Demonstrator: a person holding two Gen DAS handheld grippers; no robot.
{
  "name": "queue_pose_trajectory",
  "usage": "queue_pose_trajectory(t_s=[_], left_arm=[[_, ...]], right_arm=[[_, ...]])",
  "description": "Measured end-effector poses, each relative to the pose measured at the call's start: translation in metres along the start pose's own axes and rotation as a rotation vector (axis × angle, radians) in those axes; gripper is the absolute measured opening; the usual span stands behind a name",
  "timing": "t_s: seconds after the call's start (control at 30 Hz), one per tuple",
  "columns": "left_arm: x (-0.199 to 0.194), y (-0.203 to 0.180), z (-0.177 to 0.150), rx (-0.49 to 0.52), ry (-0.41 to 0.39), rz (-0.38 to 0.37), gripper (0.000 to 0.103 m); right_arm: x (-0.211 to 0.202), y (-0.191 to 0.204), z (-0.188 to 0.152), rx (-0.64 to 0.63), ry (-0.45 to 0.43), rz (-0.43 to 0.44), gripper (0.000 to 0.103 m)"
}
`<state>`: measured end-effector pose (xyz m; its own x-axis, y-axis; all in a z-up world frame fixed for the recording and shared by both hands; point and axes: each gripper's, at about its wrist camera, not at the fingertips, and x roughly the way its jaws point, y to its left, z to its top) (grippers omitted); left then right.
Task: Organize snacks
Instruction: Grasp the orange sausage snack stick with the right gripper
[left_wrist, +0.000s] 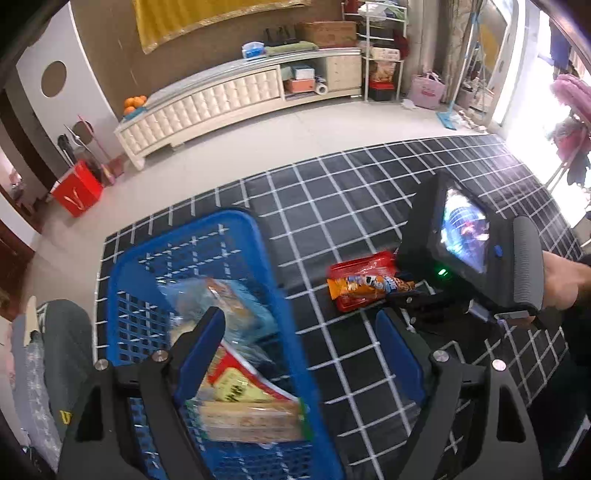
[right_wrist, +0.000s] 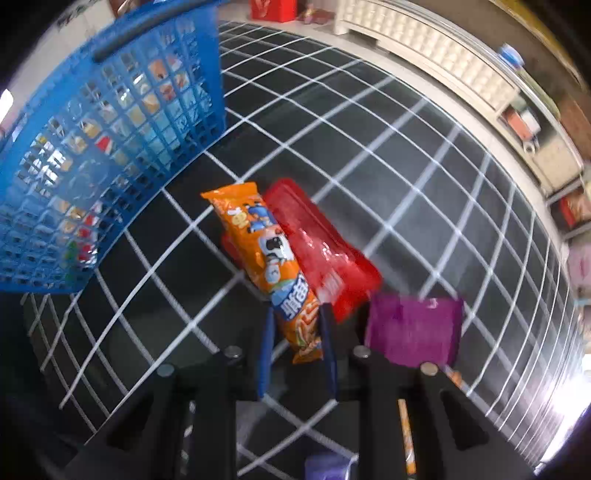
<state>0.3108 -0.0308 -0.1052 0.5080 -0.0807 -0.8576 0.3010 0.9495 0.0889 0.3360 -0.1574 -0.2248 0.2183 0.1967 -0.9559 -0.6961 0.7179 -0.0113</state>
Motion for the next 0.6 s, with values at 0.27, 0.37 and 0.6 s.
queue_pose_trajectory(t_s=[0.27,0.37,0.6], left_arm=[[-0.002,-0.03,0.002,0.029,0.015,-0.034,0.082],[0.004,-0.044,0.005,0.074,0.041,-0.049,0.082],[0.031,-0.084,0.009,0.277,0.12,0.007,0.082]], right_arm=[[-0.061,-0.031,-0.044,0.172,-0.113,0.042,0.028],[-0.08,-0.048,-0.054,0.251,-0.148,0.02,0.028],[-0.103,-0.067,-0.082,0.387,-0.242,-0.014,0.028]])
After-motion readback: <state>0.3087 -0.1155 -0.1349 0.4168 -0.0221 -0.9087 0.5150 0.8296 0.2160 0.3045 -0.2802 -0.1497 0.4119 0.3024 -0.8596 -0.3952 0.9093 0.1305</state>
